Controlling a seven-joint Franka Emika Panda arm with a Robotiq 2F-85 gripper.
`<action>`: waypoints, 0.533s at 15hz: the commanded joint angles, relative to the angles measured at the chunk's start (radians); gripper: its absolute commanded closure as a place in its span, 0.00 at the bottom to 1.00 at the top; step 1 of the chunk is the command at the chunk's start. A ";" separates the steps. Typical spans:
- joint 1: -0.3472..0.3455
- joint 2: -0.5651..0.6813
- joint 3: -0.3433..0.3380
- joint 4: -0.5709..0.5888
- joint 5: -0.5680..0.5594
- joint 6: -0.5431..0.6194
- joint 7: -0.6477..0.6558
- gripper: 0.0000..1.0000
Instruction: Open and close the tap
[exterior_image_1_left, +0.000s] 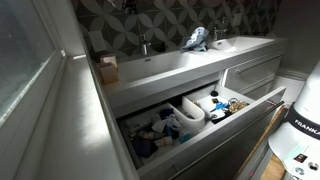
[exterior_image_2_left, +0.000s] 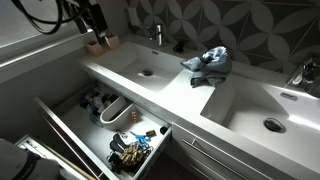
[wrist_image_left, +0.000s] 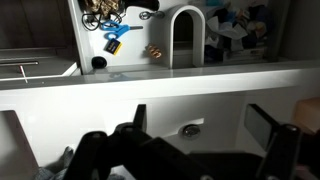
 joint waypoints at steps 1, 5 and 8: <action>-0.013 0.003 0.010 0.002 0.006 -0.002 -0.006 0.00; 0.009 0.030 0.034 0.034 0.026 -0.008 0.012 0.00; 0.053 0.103 0.097 0.109 0.107 0.006 0.095 0.00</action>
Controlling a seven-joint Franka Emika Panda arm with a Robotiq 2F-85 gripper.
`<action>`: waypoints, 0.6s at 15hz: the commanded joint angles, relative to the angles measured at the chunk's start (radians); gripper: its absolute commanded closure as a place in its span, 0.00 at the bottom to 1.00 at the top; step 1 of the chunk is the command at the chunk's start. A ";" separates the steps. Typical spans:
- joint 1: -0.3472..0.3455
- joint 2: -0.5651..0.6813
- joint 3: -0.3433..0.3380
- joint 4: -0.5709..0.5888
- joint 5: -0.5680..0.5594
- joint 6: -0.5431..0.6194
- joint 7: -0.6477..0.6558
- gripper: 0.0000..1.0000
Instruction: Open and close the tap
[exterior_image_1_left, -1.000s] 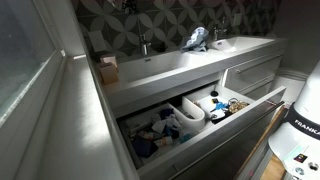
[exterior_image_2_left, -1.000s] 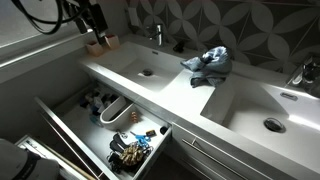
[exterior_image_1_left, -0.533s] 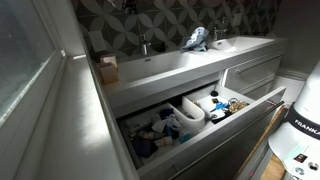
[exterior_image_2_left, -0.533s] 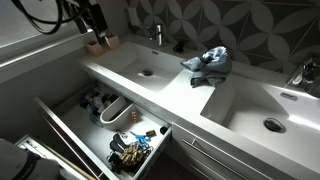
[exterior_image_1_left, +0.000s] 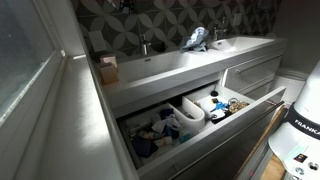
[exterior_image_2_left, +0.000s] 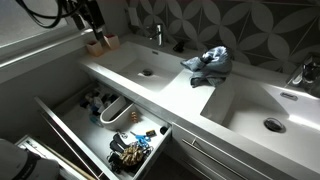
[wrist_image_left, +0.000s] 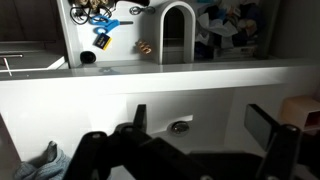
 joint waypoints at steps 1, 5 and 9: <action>0.045 0.106 0.079 0.112 0.092 0.029 0.106 0.00; 0.078 0.239 0.160 0.249 0.118 0.140 0.222 0.00; 0.076 0.398 0.206 0.390 0.072 0.268 0.325 0.34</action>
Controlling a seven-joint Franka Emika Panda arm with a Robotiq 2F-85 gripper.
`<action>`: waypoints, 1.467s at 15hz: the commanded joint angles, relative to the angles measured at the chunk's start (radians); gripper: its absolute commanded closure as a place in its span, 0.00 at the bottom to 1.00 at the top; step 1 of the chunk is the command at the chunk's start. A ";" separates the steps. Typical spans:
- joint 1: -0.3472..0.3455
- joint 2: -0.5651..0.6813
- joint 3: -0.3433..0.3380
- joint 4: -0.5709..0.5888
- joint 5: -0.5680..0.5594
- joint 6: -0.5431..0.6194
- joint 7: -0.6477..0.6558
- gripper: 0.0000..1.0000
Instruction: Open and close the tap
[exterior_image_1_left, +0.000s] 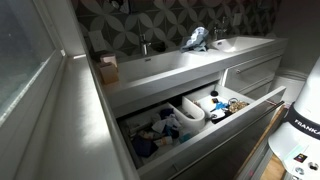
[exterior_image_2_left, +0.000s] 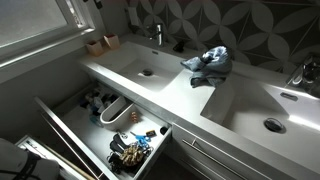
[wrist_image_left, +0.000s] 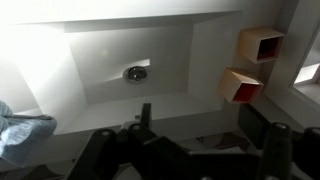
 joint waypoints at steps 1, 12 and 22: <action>-0.010 0.165 0.028 0.154 -0.043 0.106 0.104 0.41; 0.029 0.505 0.002 0.395 -0.254 0.343 0.290 1.00; 0.031 0.506 -0.008 0.372 -0.224 0.339 0.250 0.99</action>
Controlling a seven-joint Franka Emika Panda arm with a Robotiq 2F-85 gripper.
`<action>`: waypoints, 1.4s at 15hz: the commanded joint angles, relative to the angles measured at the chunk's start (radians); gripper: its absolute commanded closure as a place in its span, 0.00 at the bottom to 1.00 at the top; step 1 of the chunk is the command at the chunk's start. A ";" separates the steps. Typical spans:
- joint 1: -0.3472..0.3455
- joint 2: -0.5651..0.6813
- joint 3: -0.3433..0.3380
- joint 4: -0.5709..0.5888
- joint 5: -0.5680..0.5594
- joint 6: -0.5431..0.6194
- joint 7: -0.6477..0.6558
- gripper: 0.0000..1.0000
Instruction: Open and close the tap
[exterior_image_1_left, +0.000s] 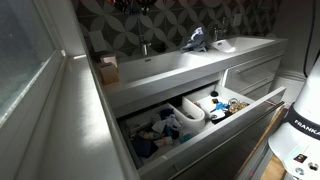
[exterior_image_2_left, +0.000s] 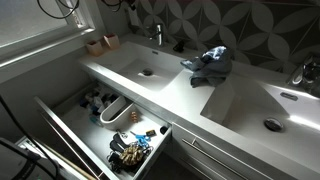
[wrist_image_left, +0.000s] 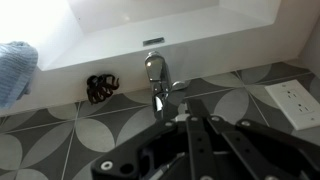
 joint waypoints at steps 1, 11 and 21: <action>0.016 0.001 -0.018 0.004 0.006 -0.004 -0.005 0.99; 0.050 0.060 -0.014 0.060 -0.023 -0.013 0.009 1.00; 0.076 0.229 -0.040 0.213 -0.012 -0.009 0.011 1.00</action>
